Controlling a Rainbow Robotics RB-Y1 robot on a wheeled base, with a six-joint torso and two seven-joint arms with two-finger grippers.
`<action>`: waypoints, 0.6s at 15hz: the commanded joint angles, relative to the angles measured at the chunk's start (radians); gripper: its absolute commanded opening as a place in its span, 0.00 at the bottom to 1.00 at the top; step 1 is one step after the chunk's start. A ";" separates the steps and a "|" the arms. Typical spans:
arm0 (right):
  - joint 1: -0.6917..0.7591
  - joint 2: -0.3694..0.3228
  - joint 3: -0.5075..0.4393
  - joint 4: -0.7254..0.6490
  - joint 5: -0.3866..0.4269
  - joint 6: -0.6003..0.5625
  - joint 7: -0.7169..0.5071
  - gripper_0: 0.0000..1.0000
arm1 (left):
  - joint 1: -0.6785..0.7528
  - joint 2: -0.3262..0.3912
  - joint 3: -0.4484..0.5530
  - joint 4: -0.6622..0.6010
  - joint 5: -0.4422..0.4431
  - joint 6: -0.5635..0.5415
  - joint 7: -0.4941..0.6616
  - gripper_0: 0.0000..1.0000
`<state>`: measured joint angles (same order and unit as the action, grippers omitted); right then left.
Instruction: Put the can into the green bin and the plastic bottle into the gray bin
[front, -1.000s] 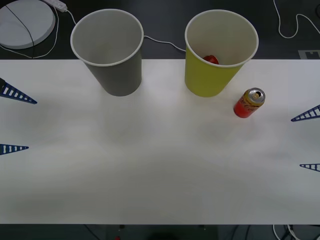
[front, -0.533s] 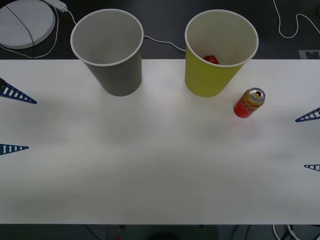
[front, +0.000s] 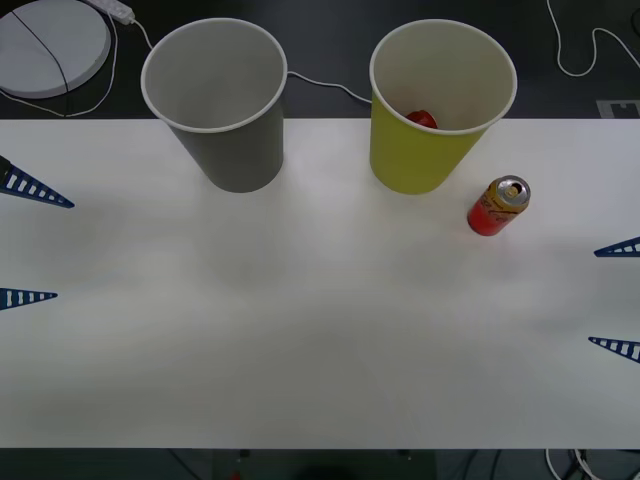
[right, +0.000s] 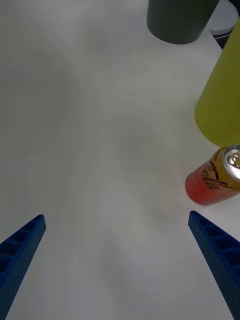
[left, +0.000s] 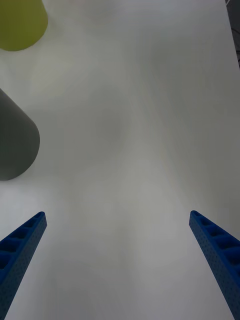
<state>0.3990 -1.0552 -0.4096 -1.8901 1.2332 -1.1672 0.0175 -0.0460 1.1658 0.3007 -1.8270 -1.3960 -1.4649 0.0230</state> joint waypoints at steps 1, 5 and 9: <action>0.118 0.000 0.000 -0.086 -0.026 0.142 -0.082 1.00 | 0.000 0.000 0.000 0.000 0.000 0.000 0.000 1.00; 0.215 0.000 0.068 -0.126 -0.106 0.339 -0.180 1.00 | 0.000 0.000 0.000 0.000 0.000 0.000 0.000 1.00; 0.250 -0.005 0.170 -0.161 -0.161 0.566 -0.198 1.00 | 0.000 0.000 0.000 0.000 0.000 0.000 0.000 1.00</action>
<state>0.6433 -1.0581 -0.2601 -2.0439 1.0819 -0.6441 -0.1761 -0.0460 1.1658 0.3007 -1.8269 -1.3960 -1.4649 0.0230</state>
